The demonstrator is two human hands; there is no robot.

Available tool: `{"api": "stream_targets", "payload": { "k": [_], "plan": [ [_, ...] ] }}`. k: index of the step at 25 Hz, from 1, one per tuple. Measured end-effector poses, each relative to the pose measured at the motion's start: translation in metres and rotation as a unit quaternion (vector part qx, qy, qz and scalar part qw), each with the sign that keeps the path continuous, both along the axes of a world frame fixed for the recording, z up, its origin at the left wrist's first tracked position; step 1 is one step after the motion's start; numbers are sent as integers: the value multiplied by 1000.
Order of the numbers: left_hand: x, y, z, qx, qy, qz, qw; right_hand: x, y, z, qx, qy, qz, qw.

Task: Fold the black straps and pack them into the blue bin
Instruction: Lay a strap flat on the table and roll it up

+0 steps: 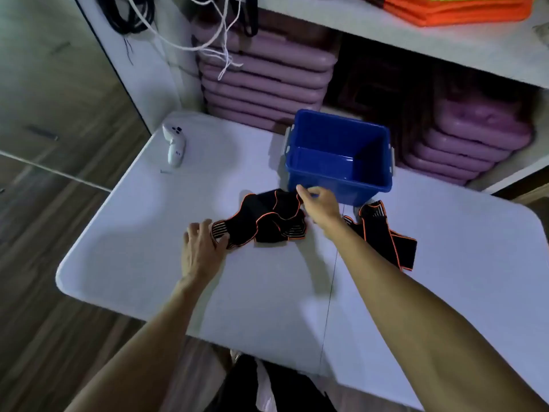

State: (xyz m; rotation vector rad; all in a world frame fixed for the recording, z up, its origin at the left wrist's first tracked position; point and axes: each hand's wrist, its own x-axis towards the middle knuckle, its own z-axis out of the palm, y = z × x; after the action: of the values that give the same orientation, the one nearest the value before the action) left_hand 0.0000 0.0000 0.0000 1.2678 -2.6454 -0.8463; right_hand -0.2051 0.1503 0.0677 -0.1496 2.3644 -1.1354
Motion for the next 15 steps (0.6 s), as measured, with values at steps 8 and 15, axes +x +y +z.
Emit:
{"api": "stream_targets", "payload": {
  "k": [8, 15],
  "plan": [
    [-2, -23, 5, 38, -19, 27, 999, 7, -21, -21, -43, -21, -97, 994],
    [4, -61, 10, -19, -48, 11, 999, 61, 85, -26, -72, 38, -161, 984]
  ]
}}
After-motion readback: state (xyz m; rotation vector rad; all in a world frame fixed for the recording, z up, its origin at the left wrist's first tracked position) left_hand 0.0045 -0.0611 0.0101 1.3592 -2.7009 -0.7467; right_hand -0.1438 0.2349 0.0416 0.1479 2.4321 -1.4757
